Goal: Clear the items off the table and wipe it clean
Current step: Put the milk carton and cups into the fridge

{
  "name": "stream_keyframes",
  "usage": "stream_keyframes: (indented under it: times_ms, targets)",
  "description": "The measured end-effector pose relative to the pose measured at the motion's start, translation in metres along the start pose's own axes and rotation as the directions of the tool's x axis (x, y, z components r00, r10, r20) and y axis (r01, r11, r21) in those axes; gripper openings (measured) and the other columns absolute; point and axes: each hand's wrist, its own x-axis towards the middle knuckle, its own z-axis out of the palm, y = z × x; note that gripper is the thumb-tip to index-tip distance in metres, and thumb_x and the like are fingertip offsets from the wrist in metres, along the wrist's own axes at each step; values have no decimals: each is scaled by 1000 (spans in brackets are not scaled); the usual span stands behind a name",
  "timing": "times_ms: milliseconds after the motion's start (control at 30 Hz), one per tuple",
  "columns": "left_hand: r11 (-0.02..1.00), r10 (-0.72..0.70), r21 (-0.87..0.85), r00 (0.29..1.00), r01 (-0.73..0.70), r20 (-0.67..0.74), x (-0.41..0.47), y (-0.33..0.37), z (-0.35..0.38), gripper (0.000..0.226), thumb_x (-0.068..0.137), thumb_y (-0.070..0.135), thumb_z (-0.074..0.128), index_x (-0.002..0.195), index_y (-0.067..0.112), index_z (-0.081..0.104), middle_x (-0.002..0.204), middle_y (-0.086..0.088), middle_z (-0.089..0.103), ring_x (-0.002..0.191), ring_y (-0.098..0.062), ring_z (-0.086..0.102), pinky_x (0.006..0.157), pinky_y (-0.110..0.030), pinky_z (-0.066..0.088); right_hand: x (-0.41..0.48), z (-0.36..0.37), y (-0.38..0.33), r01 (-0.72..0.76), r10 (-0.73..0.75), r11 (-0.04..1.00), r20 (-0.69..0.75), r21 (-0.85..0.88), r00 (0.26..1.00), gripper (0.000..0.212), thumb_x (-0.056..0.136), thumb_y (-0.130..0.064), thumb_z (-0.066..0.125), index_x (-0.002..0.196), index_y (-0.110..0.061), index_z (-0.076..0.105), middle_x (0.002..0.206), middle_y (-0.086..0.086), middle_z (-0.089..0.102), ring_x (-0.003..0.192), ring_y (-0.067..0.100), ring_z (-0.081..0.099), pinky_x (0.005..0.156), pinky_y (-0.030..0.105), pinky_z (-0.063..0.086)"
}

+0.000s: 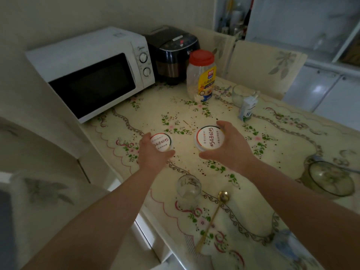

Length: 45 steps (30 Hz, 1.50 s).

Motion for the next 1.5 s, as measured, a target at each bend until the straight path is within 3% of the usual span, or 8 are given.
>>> stream_keyframes:
  times_ms: [233, 400, 533, 733, 867, 1133, 1400, 1500]
  targets:
    - [992, 44, -111, 990, -59, -134, -83, 21, -42, 107, 53, 33, 91, 142, 23, 32, 131, -1, 44, 117, -23, 51, 91, -46, 53, -78, -18, -16, 129, -129, 992, -5, 19, 992, 105, 56, -37, 86, 143, -22, 29, 139, -3, 42, 123, 15, 43, 95, 31, 37]
    - [987, 39, -144, 972, -74, -233, -162, 13, -79, 104, 57, 24, 91, 143, 18, 32, 130, -2, 45, 115, -19, 51, 95, -40, 51, -139, -21, -23, 189, -190, 981, 40, 34, 981, 103, 55, -37, 85, 142, -22, 32, 130, -2, 47, 111, 15, 48, 86, 27, 40]
    - [980, -33, -196, 957, -24, -287, -216, 4, -110, 95, 58, 21, 91, 137, 21, 39, 118, 3, 52, 106, -16, 55, 82, -28, 52, -181, -13, -30, 210, -214, 976, 69, 62, 974, 103, 53, -35, 86, 141, -21, 33, 125, -1, 51, 105, 16, 52, 80, 26, 43]
    - [984, -92, -177, 933, 31, -349, -268, -12, -161, 91, 55, 24, 91, 133, 23, 43, 114, 5, 54, 104, -16, 55, 85, -32, 53, -230, 1, -38, 212, -217, 976, 134, 52, 967, 106, 55, -35, 87, 143, -19, 30, 128, 1, 49, 109, 17, 50, 81, 25, 41]
    - [985, -121, -158, 940, 73, -320, -296, -31, -190, 96, 54, 23, 91, 136, 22, 41, 118, 3, 54, 109, -17, 54, 88, -32, 51, -259, 15, -41, 186, -191, 981, 128, 54, 973, 106, 54, -36, 87, 142, -20, 30, 129, 1, 48, 107, 16, 49, 83, 24, 38]
    - [989, -78, -138, 968, 45, -240, -338, -74, -218, 105, 54, 24, 91, 142, 22, 34, 125, 1, 52, 114, -18, 54, 95, -38, 51, -316, 49, -56, 133, -134, 991, 75, 20, 988, 105, 51, -36, 86, 140, -22, 31, 131, 1, 48, 116, 20, 51, 96, 36, 44]
    - [991, 44, -126, 997, -52, -67, -378, -119, -241, 103, 53, 28, 89, 141, 25, 35, 125, 3, 51, 114, -17, 52, 93, -38, 52, -390, 86, -76, 29, -25, 998, -76, 56, 997, 101, 51, -31, 85, 139, -22, 35, 125, -1, 51, 111, 18, 52, 88, 28, 42]
    - [989, 103, -108, 995, -103, -1, -395, -127, -248, 99, 55, 26, 89, 140, 24, 36, 123, 5, 48, 113, -13, 50, 90, -26, 46, -422, 94, -74, -23, 32, 996, -102, 83, 994, 99, 54, -28, 83, 139, -22, 34, 123, -2, 51, 102, 14, 50, 83, 26, 40]
